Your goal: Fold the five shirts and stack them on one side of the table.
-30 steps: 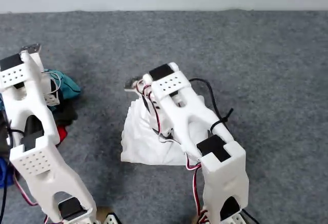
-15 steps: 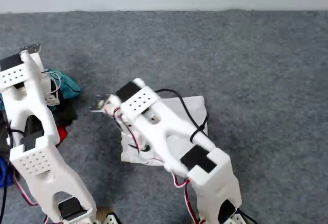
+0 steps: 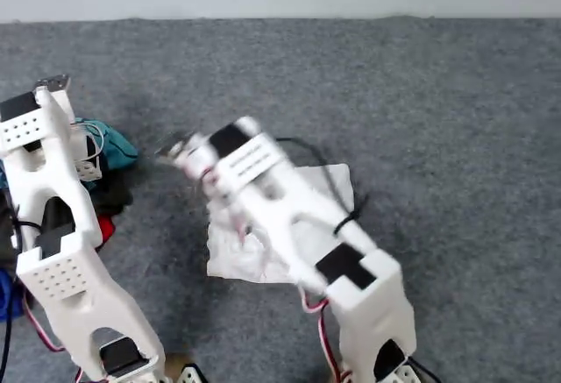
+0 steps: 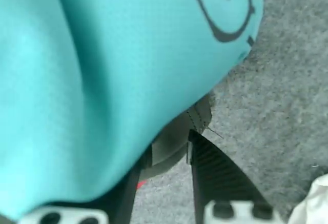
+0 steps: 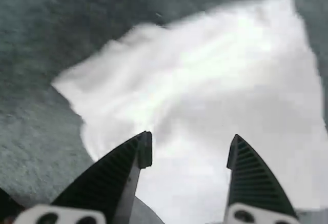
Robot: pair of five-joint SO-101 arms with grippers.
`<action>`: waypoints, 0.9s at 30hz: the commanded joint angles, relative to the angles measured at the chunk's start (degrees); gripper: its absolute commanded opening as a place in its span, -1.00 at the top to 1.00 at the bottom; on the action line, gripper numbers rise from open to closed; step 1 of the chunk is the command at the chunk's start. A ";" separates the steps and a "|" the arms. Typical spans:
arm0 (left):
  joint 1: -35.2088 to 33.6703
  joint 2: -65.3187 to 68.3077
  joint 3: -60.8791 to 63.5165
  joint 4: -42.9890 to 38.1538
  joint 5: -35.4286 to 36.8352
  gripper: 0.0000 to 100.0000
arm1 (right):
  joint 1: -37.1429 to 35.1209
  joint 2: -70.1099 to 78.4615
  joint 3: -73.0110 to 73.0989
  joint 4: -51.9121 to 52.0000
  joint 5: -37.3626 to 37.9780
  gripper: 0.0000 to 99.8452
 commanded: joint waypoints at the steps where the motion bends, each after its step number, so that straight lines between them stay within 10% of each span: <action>1: -0.44 -2.55 -1.54 0.53 -0.88 0.75 | 5.58 -2.51 -1.93 3.38 1.14 0.51; 27: -0.44 -2.46 -1.45 0.53 -0.88 0.75 | -9.80 0.84 -2.99 -4.00 -3.78 0.51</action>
